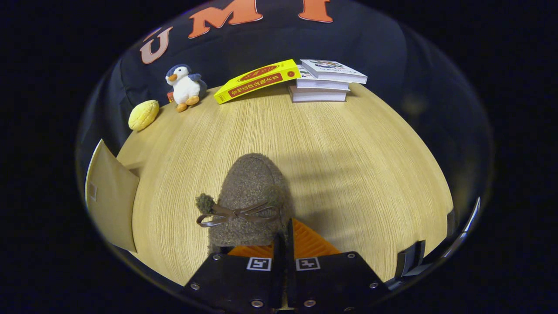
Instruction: Open the storage box then place both shoes into the box .Put the left shoe in first, then the right shoe, with the right side of both shoes facing outward in a uniform manner.
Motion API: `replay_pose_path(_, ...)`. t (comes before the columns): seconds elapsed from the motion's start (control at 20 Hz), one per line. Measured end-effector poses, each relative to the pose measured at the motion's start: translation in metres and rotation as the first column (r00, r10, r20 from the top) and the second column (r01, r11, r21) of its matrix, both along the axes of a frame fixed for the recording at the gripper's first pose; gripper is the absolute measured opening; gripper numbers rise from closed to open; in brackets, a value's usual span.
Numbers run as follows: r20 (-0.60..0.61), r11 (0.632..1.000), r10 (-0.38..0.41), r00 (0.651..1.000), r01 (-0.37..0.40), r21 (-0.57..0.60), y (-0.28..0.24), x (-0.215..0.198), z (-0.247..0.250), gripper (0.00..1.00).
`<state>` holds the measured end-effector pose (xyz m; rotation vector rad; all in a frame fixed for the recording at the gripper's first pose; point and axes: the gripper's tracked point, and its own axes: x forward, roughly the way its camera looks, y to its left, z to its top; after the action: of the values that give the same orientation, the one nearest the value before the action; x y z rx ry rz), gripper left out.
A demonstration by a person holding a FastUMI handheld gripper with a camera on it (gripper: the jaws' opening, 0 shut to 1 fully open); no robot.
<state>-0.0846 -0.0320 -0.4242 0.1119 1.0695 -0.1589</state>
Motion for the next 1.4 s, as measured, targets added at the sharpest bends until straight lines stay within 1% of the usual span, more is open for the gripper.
replay_pose_path(0.05,-0.003,1.000,-0.012,1.000,0.012,0.021,0.002,-0.001,0.003,0.04)
replay_pose_path(0.15,0.005,0.998,-0.035,0.999,0.034,0.054,0.005,0.000,0.017,0.04)
replay_pose_path(0.25,0.017,0.998,-0.035,0.999,0.034,0.057,0.011,0.003,0.036,0.04)
replay_pose_path(0.4,0.039,0.997,-0.021,0.999,0.019,0.069,0.029,0.008,0.068,0.04)
replay_pose_path(0.65,0.088,0.996,0.030,0.996,-0.037,0.080,0.074,0.020,0.115,0.04)
replay_pose_path(0.8,0.104,0.993,0.061,0.993,-0.071,0.095,0.109,0.025,0.141,0.04)
replay_pose_path(1.0,0.128,0.983,0.092,0.988,-0.110,0.147,0.169,0.035,0.169,0.04)
replay_pose_path(1.2,0.144,0.975,0.157,0.977,-0.176,0.134,0.226,0.040,0.184,0.04)
replay_pose_path(1.4,0.154,0.961,0.209,0.966,-0.232,0.150,0.287,0.044,0.192,0.04)
